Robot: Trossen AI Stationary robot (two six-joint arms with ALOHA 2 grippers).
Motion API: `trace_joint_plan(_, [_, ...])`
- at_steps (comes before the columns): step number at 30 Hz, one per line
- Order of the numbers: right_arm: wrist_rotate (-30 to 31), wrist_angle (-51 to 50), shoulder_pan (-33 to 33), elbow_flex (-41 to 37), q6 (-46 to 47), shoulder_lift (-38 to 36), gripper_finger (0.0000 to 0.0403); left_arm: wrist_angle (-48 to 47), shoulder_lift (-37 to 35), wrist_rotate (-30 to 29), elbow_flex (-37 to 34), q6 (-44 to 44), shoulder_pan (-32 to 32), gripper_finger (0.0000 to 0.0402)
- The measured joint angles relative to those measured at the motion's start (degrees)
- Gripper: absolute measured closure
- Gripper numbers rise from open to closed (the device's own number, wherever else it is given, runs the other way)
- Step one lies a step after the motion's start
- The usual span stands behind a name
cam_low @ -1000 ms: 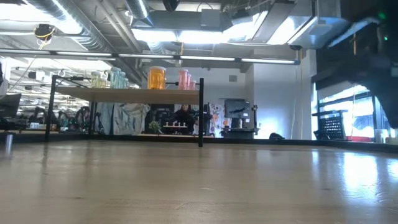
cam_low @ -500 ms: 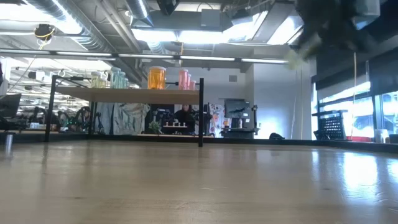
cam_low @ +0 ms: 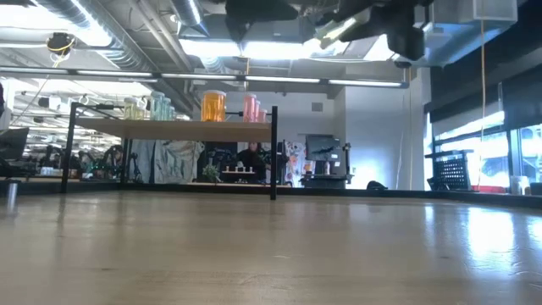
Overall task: Pick and place medicine bottles onto shelf by color
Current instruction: Put the yellow pill on the shelf aligned with the yellow pill on the shelf
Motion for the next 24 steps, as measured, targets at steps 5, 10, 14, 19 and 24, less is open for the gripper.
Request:
trace_joint_plan(5, [-0.15,3.98,0.0,0.0,-4.82,2.37,0.0289,1.2,0.74,-2.33,-0.04,2.53,0.0,0.025])
trace_joint_plan(10, [-0.19,7.92,0.0,0.0,-8.6,3.96,0.0289,1.45,0.68,-3.94,0.0,1.25,0.53,0.025])
trace_joint_plan(14, [-0.23,10.46,0.0,0.0,-10.2,4.98,0.0289,1.33,0.68,-3.95,0.0,0.76,1.07,0.025])
trace_joint_plan(19, [-0.26,12.58,0.0,0.0,-10.99,5.79,0.0289,1.28,0.68,-3.56,0.0,0.7,1.05,0.025])
trace_joint_plan(24, [-0.18,13.62,0.0,-0.04,-12.37,5.82,0.0289,0.23,0.66,-2.98,0.0,0.57,1.05,0.025])
